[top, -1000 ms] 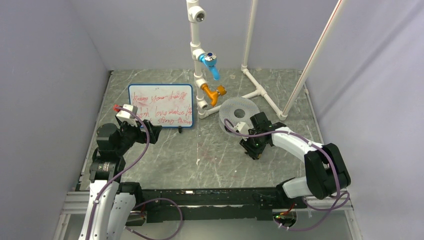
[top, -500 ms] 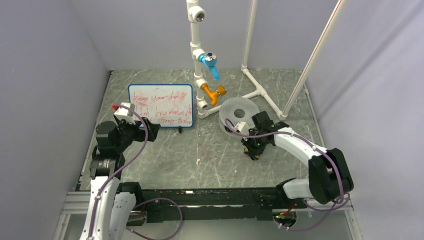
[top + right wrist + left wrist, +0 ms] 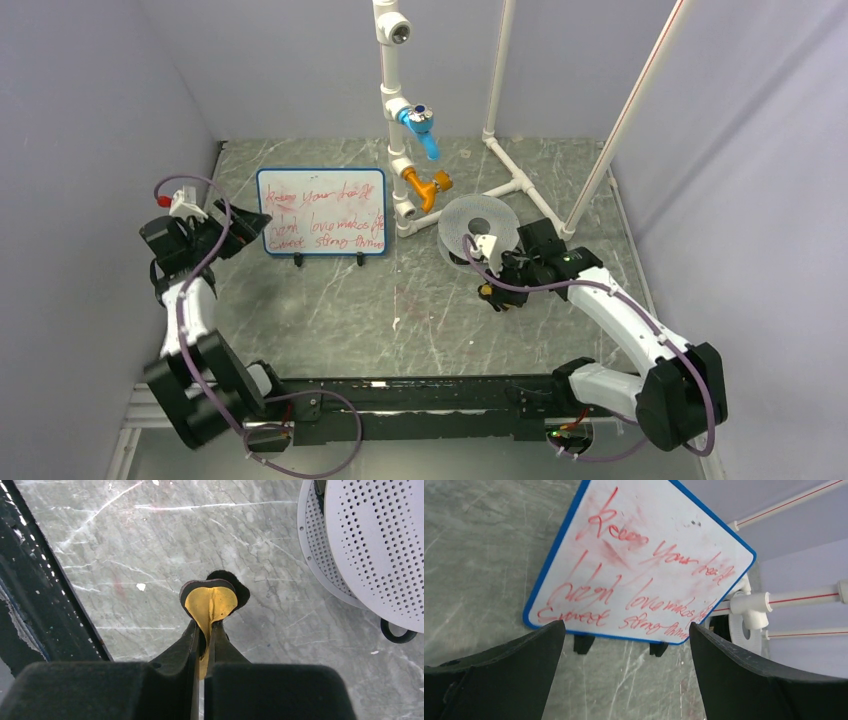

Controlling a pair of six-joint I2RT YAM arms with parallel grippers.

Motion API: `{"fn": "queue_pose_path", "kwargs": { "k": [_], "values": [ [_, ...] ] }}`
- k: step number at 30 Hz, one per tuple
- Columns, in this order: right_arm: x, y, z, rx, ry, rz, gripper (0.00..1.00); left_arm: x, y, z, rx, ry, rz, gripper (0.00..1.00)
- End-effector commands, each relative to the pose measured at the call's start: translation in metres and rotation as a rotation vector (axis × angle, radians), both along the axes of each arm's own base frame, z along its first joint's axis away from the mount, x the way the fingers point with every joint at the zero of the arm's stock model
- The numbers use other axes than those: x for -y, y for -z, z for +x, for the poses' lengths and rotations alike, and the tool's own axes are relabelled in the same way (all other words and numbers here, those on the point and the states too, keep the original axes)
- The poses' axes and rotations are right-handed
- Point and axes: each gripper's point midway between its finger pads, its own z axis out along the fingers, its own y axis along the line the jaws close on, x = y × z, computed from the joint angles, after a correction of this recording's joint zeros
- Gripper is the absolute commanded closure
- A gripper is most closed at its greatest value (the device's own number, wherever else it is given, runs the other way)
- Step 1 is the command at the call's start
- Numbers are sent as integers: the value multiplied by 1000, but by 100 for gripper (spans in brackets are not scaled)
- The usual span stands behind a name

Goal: Erase the whiteboard
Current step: Pick up the whiteboard eraser from the center of the board, then pick up the whiteboard from the whiteboard stand.

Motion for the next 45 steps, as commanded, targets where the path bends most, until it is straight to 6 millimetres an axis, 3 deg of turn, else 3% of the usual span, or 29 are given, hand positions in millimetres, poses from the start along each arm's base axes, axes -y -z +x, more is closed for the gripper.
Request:
{"fn": "queue_pose_path", "kwargs": {
  "k": [1,4,9,13,15,21,27,34,38,40,42,45],
  "values": [
    [-10,-28,0,70,-54,76,100,-11,-25,42,155,141,44,1],
    [-10,-37,-4,103,-65,96,100,-16,-11,63,168,231,26,1],
    [-11,-47,-10,138,-80,125,100,-36,18,82,126,238,115,1],
    [-11,-48,-10,145,-84,126,100,-46,20,97,130,297,171,1],
    [-12,-48,-10,144,-85,126,100,-40,22,102,155,377,119,1],
    [-11,-45,-10,127,-81,118,100,-30,56,107,165,520,-33,4],
    [-10,-40,-7,110,-71,101,100,-10,54,110,212,632,-148,11],
    [-10,-36,-7,97,-70,93,100,-1,56,109,252,671,-181,32],
    [-9,-36,-6,100,-68,90,100,5,54,108,258,700,-185,53],
    [-9,-36,-6,101,-68,89,100,7,52,107,264,705,-178,77],
    [-9,-36,-6,103,-68,90,100,8,50,106,275,703,-165,81],
    [-9,-37,-7,107,-71,93,100,10,48,102,277,709,-157,79]
  ]
}}
